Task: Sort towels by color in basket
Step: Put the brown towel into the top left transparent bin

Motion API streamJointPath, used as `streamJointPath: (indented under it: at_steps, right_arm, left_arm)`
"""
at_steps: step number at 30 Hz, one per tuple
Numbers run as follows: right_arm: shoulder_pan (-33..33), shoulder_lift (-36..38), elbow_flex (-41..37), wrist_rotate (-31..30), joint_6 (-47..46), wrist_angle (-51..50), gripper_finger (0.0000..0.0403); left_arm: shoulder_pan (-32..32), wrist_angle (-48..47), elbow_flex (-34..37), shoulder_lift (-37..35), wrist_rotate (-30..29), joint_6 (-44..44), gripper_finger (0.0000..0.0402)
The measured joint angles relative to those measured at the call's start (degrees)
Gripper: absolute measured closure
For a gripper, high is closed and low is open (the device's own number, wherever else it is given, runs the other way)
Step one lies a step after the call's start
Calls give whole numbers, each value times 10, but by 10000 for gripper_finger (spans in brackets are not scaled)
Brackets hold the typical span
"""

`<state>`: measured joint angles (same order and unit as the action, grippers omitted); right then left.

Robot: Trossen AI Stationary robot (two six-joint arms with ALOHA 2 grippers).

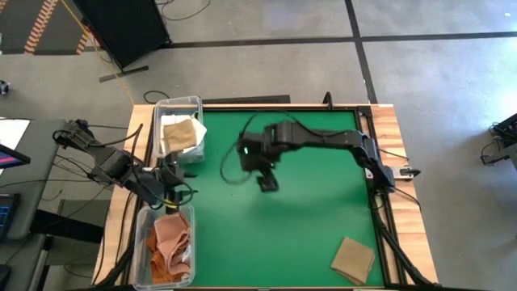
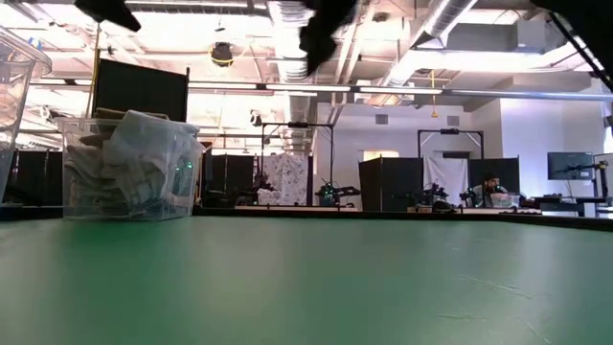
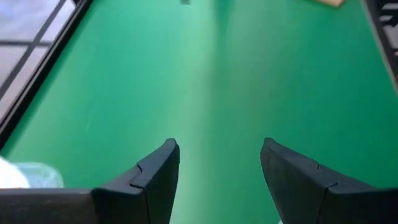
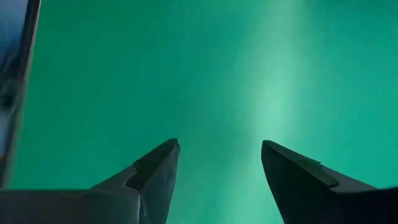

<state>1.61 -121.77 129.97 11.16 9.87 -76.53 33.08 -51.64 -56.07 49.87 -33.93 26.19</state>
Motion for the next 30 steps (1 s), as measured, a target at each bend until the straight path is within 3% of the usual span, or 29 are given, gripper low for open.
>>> streamJointPath:
  at_steps: [5, 17, 30]
  right_arm:
    - [-72, -3, -1, 0, -76, -141, 143]
    - [-261, 3, -90, -15, -234, -126, 143]
    - [-414, 6, -238, -64, -497, -132, 143]
  left_arm:
    - [0, 43, 0, 0, 0, -36, 186]
    - [0, 125, 0, 81, 0, -114, 186]
    - [-1, 237, 0, 197, 0, -221, 186]
